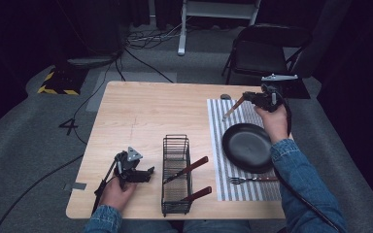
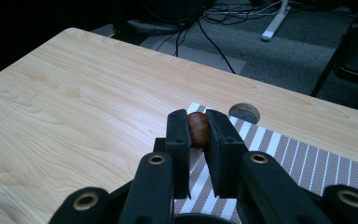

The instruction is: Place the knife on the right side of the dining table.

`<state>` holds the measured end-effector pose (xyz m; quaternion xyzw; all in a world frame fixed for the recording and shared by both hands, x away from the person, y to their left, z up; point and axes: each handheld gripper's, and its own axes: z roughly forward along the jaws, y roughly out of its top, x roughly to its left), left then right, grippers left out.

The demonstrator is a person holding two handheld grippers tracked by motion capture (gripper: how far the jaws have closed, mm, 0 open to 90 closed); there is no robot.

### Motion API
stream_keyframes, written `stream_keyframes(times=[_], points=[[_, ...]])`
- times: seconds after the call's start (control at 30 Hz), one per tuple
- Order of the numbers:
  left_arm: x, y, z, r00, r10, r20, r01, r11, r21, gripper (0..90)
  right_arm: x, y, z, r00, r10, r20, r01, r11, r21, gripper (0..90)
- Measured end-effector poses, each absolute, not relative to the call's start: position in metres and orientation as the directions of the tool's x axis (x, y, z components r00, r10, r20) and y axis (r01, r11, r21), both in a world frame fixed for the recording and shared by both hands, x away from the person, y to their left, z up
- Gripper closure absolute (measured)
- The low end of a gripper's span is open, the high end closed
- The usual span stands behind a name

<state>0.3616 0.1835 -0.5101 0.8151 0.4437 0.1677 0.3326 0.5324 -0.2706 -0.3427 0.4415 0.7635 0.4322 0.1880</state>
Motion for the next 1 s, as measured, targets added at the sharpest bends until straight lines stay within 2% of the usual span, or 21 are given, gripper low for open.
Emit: stream_keyframes(times=[0.13, 0.23, 0.43, 1.0], points=[[0.362, 0.183, -0.51, 0.55, 0.835, -0.022, 0.612, -0.385, 0.691, 14.8, 0.533, -0.272, -0.343, -0.53, 0.844, 0.086, 0.514, 0.239, 0.824, 78.5], [0.362, 0.184, -0.51, 0.551, 0.834, -0.021, 0.612, -0.386, 0.69, 14.8, 0.534, -0.273, -0.343, -0.514, 0.855, 0.061, 0.513, 0.25, 0.821, 74.3], [0.362, 0.183, -0.51, 0.55, 0.835, -0.022, 0.612, -0.385, 0.691, 14.8, 0.54, -0.283, -0.348, -0.454, 0.891, 0.028, 0.54, 0.249, 0.804, 68.8], [0.362, 0.183, -0.51, 0.55, 0.835, -0.022, 0.612, -0.385, 0.691, 14.8, 0.546, -0.316, -0.368, -0.325, 0.945, 0.036, 0.596, 0.175, 0.784, 65.7]])
